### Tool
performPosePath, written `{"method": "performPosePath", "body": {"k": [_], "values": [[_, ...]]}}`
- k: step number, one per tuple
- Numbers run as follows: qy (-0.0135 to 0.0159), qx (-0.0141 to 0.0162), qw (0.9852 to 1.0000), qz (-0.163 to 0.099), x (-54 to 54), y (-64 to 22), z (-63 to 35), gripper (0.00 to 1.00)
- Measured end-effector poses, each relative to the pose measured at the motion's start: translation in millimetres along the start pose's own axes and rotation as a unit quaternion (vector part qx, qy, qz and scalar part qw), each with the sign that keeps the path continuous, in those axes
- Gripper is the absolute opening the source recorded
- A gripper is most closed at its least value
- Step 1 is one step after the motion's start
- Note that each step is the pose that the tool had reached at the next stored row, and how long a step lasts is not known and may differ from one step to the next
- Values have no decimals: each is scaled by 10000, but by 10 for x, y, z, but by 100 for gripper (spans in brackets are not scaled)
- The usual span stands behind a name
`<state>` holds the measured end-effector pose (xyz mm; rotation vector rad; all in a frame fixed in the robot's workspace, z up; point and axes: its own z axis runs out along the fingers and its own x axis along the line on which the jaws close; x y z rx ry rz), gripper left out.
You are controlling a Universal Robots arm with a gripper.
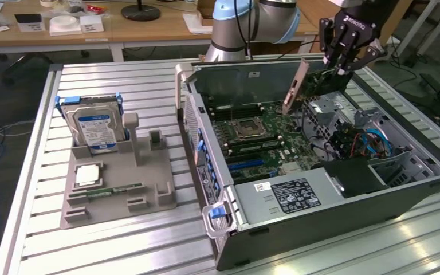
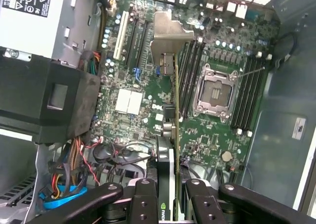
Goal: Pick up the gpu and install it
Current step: 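Insert the gpu into the slot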
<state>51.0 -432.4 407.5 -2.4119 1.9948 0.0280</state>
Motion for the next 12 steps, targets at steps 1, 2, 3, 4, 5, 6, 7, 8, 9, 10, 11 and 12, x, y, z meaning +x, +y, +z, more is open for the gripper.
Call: {"method": "performPosePath", "body": {"k": [1,2,3,4,5,6,7,8,9,10,11,12], "values": [[0,2,10000,86,0,0,6,26],[1,3,9998,175,0,0,12,26],[0,6,9996,265,1,0,19,26],[0,7,9994,355,1,1,26,26],[0,9,9990,445,1,0,32,26],[-1,11,9986,526,1,0,38,26],[-8,14,9983,584,2,1,43,26],[-21,20,9981,615,2,1,47,26],[-32,26,9980,635,2,1,52,26],[-37,30,9978,654,1,3,57,26],[-43,33,9977,668,0,6,61,26],[-48,37,9977,676,0,10,66,26]]}}
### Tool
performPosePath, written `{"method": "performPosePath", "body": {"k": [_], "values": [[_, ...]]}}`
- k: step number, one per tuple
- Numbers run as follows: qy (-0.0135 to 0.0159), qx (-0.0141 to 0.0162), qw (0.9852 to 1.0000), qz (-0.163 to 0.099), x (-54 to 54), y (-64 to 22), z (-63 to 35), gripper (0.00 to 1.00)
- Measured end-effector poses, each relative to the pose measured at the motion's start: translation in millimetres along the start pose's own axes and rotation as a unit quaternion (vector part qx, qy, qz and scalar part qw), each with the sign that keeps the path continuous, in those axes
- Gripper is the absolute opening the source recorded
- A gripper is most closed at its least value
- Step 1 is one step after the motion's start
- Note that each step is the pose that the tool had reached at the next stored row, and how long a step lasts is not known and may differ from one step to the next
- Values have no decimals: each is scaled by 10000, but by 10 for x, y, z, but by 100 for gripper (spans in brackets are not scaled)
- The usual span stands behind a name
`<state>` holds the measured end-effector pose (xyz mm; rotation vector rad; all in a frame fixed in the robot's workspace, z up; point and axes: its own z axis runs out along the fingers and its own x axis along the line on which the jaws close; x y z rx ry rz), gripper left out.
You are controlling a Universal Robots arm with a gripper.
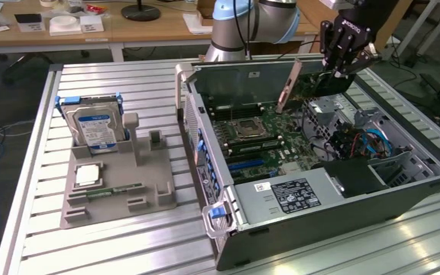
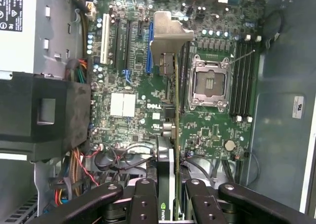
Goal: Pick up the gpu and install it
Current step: 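Insert the gpu into the slot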
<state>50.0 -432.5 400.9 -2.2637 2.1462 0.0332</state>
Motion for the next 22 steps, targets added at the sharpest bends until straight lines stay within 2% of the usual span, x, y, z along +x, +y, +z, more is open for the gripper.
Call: {"method": "performPosePath", "body": {"k": [7,17,22], "values": [[-5,6,10000,46,8,73,29,26],[-5,9,9999,131,-5,338,61,26],[-4,9,9999,137,-5,344,62,26]]}}
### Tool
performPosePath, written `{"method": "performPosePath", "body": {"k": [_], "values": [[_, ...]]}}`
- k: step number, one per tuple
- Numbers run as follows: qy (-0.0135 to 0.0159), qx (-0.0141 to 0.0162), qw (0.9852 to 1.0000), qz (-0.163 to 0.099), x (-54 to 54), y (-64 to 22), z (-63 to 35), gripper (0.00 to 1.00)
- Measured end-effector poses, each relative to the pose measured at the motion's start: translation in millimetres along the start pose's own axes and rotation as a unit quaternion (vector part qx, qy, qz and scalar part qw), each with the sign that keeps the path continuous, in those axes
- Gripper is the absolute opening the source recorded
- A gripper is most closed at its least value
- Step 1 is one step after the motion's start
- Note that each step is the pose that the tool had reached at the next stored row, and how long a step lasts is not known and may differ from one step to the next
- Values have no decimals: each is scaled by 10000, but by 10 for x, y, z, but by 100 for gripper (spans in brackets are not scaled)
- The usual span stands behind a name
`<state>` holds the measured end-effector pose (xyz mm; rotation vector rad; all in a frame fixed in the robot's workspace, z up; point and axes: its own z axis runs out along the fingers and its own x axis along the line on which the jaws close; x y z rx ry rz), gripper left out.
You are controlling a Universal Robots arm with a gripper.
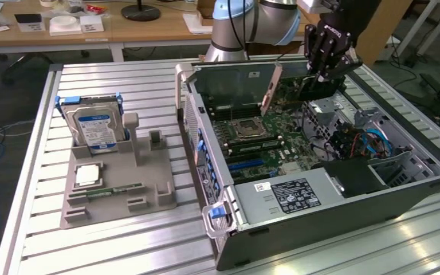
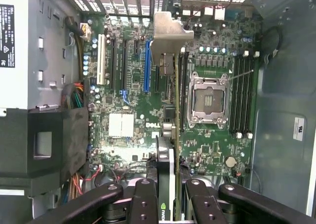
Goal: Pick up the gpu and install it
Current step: 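Insert the gpu into the slot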
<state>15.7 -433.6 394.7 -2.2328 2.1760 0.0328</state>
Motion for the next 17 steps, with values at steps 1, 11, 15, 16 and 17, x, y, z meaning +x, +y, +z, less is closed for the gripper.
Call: {"method": "performPosePath", "body": {"k": [1,11,15,16,17], "values": [[-1,0,10000,0,0,0,4,26],[0,0,10000,0,5,12,179,26],[0,0,10000,0,6,42,202,26],[0,1,10000,0,6,61,210,26],[0,0,10000,1,5,82,219,26]]}}
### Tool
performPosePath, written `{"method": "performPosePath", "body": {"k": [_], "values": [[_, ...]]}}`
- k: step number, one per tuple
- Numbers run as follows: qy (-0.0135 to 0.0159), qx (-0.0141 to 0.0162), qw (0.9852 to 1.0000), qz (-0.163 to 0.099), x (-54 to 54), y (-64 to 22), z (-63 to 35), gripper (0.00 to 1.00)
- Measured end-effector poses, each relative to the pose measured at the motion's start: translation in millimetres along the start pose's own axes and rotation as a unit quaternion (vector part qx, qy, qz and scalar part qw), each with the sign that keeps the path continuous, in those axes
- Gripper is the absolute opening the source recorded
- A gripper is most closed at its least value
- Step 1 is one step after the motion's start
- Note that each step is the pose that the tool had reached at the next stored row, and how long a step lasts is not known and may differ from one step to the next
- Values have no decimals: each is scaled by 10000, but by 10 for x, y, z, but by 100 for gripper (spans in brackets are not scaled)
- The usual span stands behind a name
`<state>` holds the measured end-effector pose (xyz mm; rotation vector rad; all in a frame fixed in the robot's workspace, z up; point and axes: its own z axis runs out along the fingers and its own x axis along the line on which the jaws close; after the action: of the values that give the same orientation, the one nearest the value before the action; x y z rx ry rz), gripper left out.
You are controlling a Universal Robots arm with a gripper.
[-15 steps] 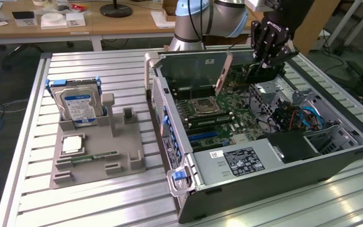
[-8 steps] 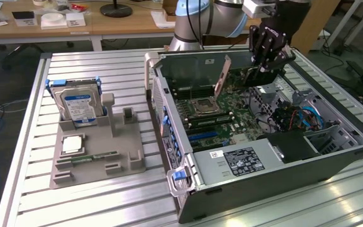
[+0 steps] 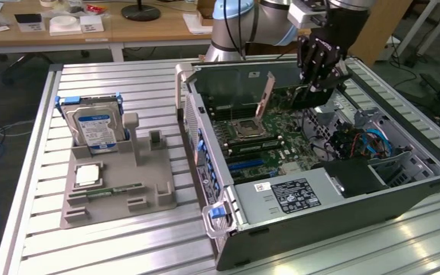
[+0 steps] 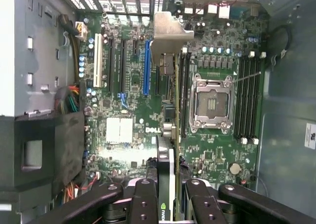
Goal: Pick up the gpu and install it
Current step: 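Insert the gpu into the slot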
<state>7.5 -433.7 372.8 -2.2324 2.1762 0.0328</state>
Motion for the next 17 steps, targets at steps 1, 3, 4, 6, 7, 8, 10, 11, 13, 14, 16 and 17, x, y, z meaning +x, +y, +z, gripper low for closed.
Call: {"method": "performPosePath", "body": {"k": [1,3,4,6,7,8,10,11,13,14,16,17], "values": [[0,0,10000,1,0,20,9,26],[1,0,10000,1,-1,54,24,26],[1,0,10000,1,-1,74,31,26],[0,0,10000,2,-1,103,44,26],[1,0,10000,2,-2,109,48,26],[1,0,10000,2,-2,111,51,26],[1,0,10000,1,-1,111,52,26],[1,0,10000,1,-1,112,52,26],[0,0,10000,2,-1,112,53,26],[0,0,10000,2,-1,112,53,26],[0,0,10000,2,-1,112,53,26],[0,0,10000,2,-1,112,53,26]]}}
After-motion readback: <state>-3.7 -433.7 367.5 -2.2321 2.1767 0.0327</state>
